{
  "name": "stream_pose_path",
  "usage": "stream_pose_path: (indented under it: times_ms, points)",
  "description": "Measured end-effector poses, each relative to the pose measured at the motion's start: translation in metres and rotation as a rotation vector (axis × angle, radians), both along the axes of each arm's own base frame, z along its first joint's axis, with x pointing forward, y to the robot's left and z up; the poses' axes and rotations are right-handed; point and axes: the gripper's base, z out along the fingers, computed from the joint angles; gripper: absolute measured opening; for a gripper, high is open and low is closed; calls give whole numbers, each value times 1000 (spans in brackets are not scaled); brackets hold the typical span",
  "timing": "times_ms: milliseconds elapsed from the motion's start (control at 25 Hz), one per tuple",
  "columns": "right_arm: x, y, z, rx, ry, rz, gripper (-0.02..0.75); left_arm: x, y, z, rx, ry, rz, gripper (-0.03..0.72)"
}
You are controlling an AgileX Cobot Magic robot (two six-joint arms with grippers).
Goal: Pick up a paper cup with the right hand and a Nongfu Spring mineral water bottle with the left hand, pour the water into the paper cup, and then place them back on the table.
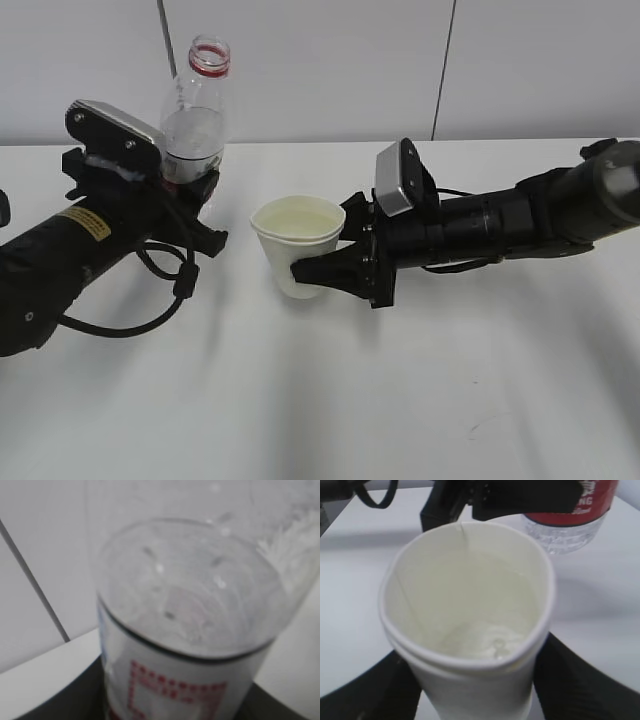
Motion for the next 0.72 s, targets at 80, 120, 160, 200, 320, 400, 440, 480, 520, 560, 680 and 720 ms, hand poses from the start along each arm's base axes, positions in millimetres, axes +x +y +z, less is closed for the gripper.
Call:
stream_pose_path:
  times_ms: [80, 120, 160, 200, 320, 400, 440, 480, 520, 560, 680, 720]
  points:
    - [3, -6, 1, 6, -12, -23, 479, -2, -1, -2, -73, 42, -12, 328]
    - [4, -8, 1, 6, -17, -30, 479, -4, -2, -4, -100, 62, -22, 328]
    - [6, -11, 1, 6, -21, -40, 479, -6, -2, -6, -117, 81, -31, 328]
    - [7, -15, 1, 7, -22, -50, 479, -9, -3, -8, -131, 99, -44, 328]
    - [11, -24, 1, 1, -24, -79, 479, -14, -4, -14, -165, 147, -74, 328]
    - [14, -30, 0, -7, -23, -101, 479, -17, -5, -16, -189, 173, -91, 328]
    - [15, -34, 0, -10, -23, -113, 479, -17, -6, -17, -200, 184, -98, 328]
    - [16, -37, -1, -15, -22, -126, 479, -18, -7, -19, -217, 194, -106, 328]
    - [17, -40, -1, -21, -22, -135, 479, -18, -8, -21, -230, 204, -116, 327]
    - [19, -43, -2, -31, -20, -150, 479, -19, -9, -26, -237, 219, -127, 326]
    - [22, -51, -5, -62, -19, -187, 479, -20, -13, -36, -252, 227, -166, 326]
    - [23, -52, -6, -75, -19, -200, 479, -20, -14, -39, -263, 227, -174, 325]
